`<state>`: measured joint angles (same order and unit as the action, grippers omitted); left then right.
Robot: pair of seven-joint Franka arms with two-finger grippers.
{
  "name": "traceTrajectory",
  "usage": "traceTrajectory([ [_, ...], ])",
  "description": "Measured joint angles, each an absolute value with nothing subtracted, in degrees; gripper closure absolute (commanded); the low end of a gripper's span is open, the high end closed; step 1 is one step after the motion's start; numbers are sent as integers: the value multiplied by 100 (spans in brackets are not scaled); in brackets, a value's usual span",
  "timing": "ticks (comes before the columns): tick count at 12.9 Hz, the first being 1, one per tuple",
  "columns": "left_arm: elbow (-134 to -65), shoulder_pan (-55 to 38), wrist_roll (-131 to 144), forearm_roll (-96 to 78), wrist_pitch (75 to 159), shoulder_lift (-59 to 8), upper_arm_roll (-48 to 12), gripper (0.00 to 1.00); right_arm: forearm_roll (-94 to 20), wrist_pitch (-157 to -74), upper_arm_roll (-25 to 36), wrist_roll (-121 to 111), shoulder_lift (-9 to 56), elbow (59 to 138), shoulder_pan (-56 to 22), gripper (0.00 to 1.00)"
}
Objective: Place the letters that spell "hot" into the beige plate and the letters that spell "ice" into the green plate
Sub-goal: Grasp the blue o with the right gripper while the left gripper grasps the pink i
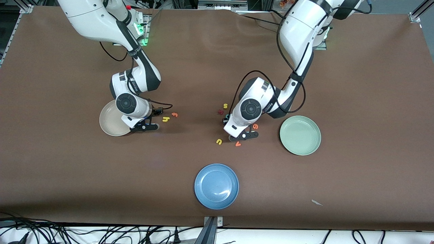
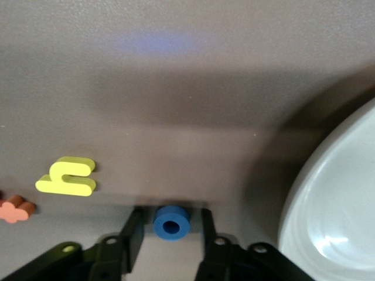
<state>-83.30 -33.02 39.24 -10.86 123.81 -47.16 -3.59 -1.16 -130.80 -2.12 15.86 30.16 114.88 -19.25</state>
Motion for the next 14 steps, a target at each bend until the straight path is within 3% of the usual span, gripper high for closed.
traceTrajectory([
  [3,-8332,-3334,3919,-982,12387,-4793,-347,62,-116,-13080,-222,1586,3008,11489,-1927,81],
  [4,-8334,-3334,3918,-980,12388,-4798,-342,77,-116,-13080,-222,1586,3008,11490,-1927,81],
  [5,-8334,-3334,3916,-978,12389,-4800,-339,99,-116,-13080,-222,1587,3007,11490,-1927,81],
  [8,-8331,-3333,3916,-977,12395,-4800,-330,100,-116,-12966,-210,1646,2944,11430,-1924,81],
  [11,-8282,-3330,3960,-978,12395,-4787,-317,100,-116,-11606,-64,1745,2591,10744,-1916,81],
  [14,-8204,-3302,3992,-977,11960,-4654,-238,100,-112,-10503,524,1481,2311,10076,-1896,81],
])
